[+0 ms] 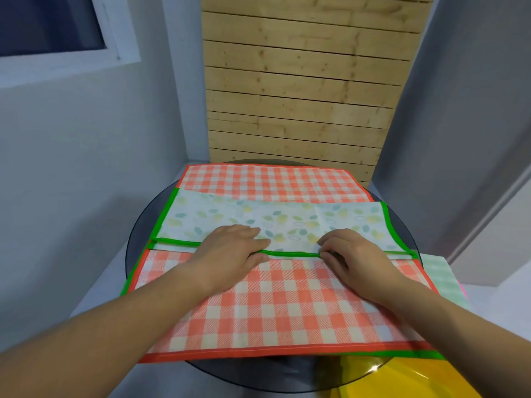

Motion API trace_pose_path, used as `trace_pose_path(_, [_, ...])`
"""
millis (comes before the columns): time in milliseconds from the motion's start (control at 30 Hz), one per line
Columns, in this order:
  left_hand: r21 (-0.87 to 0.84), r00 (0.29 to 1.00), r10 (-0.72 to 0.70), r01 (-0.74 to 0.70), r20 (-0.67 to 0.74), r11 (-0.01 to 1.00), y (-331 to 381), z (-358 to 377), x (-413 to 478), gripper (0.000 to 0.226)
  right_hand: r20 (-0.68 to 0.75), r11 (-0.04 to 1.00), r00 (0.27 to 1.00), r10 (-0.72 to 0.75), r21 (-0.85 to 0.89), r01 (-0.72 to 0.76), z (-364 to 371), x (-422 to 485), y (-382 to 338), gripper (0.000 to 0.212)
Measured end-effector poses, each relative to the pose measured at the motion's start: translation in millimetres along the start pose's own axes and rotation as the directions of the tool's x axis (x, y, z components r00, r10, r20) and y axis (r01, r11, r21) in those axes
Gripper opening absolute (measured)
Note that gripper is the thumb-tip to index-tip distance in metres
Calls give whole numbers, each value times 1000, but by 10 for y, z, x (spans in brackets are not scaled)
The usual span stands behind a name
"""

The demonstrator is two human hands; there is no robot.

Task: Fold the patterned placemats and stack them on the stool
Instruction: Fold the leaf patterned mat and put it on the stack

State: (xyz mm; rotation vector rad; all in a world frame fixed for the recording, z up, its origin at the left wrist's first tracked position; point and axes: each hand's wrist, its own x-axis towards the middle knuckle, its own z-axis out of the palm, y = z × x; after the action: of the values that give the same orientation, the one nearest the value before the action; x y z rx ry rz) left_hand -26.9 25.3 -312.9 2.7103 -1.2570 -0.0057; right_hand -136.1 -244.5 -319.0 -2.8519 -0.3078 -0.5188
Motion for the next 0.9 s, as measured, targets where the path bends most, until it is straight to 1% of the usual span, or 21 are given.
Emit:
trace_pose_path(300, [-41,997,46,-48,-55,998,-14,27,-20,44,36,1000,999,4,-1,-4,11,-5,19,6])
trace_pose_path(400, [-40,992,56,-61,-116,997,-1,11,-36,46,36,1000,999,-5,4,5,13,-7,22,5])
trace_pose_path(467, [-50,988,54,-62,-146,997,-12,10,-37,40,37,1000,999,-2,8,1,18,-5,36,4])
trace_pose_path(533, [-85,989,53,-65,-137,994,-21,21,-37,37,46,1000,999,3,8,-4,16,-3,30,4])
trace_pose_path(633, [-120,997,52,-60,-64,991,-29,21,-36,41,95,1000,996,4,-4,-4,-13,19,-7,5])
trace_pose_path(667, [-123,998,50,-56,-45,991,-26,15,-34,40,116,1000,993,12,-4,-11,-42,41,-27,7])
trace_pose_path(733, [-118,998,50,-54,-34,992,-13,-1,-28,39,145,999,988,47,14,-50,-113,129,-85,17])
trace_pose_path(767, [-110,998,52,-56,-39,992,-13,-6,-23,38,131,997,989,63,33,-68,-136,205,-115,23])
trace_pose_path(833, [-99,997,52,-57,-50,993,-14,-3,-21,38,79,992,992,103,67,-108,-121,428,-164,28])
trace_pose_path(867, [-91,997,53,-58,-59,994,-17,5,-21,38,83,991,989,120,54,-125,-80,566,-187,32])
trace_pose_path(900, [-78,996,56,-62,-73,995,-20,11,-20,39,122,989,983,139,24,-143,-12,705,-209,41])
